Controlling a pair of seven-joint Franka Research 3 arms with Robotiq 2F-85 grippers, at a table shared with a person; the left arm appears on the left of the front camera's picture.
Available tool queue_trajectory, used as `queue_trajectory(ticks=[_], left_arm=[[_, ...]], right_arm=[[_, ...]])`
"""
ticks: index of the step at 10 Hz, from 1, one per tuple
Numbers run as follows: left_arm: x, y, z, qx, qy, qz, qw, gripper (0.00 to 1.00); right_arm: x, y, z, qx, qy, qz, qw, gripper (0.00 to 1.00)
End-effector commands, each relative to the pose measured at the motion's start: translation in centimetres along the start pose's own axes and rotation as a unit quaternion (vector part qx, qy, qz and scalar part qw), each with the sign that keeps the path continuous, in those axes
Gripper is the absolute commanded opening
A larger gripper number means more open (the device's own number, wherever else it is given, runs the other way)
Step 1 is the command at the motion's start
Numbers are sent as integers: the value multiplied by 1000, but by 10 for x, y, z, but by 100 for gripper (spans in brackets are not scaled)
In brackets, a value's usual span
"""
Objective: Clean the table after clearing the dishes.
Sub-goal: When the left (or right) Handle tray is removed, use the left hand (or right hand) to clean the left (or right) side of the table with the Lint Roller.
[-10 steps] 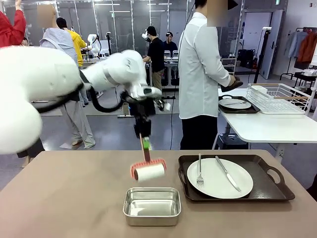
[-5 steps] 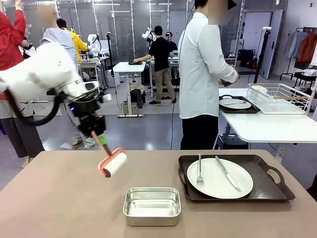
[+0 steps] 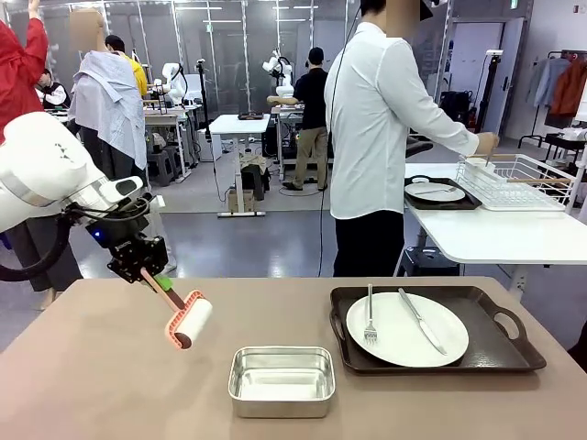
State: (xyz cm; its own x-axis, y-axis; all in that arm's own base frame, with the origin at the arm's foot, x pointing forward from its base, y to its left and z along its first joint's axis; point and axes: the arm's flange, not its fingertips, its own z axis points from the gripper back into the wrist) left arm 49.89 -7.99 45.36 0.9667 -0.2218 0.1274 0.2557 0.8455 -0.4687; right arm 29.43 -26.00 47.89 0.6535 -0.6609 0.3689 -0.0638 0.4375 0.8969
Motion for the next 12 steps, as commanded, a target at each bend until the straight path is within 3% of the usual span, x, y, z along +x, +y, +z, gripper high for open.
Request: queue_trajectory(ticks=[1,4,6,8,9,12], left_arm=[[10,-6,4,-5,24,6,1000,19],[5,-4,-3,-5,13,-2,1000,22],[28,0,1,-37,-16,30,999,22],[36,20,-7,-70,-31,91,993,22],[38,27,-11,-64,-51,91,992,22],[45,64,-30,-127,-41,131,982,22]], right_arm=[[-1,0,0,8,-6,11,1000,100],[-1,0,0,8,-6,11,1000,100],[-1,0,0,8,-6,11,1000,100],[-1,0,0,8,-6,11,1000,100],[-1,0,0,8,-6,11,1000,100],[-1,0,0,8,-6,11,1000,100]])
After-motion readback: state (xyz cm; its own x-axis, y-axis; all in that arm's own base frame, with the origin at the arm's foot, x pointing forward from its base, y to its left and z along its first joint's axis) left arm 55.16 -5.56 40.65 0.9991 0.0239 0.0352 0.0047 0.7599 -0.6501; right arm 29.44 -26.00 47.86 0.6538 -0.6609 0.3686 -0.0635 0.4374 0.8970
